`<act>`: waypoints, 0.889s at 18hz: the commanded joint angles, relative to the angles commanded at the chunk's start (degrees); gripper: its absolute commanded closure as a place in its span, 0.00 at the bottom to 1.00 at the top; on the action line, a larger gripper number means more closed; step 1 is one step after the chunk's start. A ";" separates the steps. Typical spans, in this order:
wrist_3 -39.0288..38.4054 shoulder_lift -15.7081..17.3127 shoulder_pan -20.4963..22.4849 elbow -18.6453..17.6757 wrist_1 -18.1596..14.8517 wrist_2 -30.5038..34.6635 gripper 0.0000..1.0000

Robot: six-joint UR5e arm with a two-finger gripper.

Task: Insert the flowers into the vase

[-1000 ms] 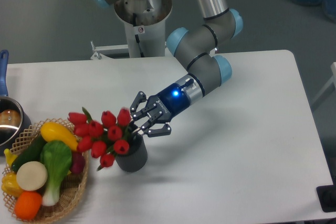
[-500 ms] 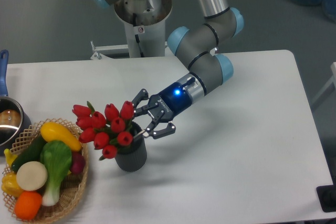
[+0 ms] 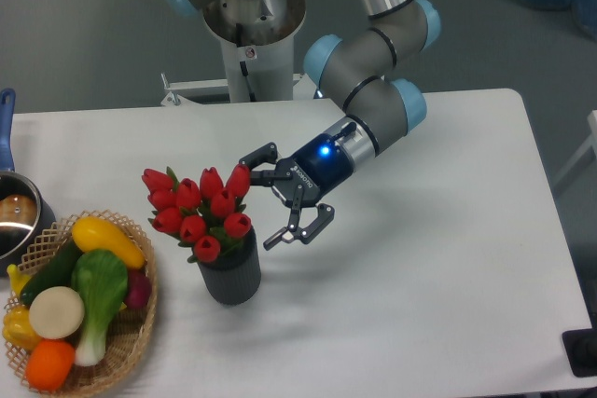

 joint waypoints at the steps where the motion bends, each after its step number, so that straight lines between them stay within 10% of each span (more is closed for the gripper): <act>1: 0.00 0.70 1.31 0.27 -0.09 2.11 0.00; 16: -4.48 11.06 16.44 8.35 -0.79 41.55 0.00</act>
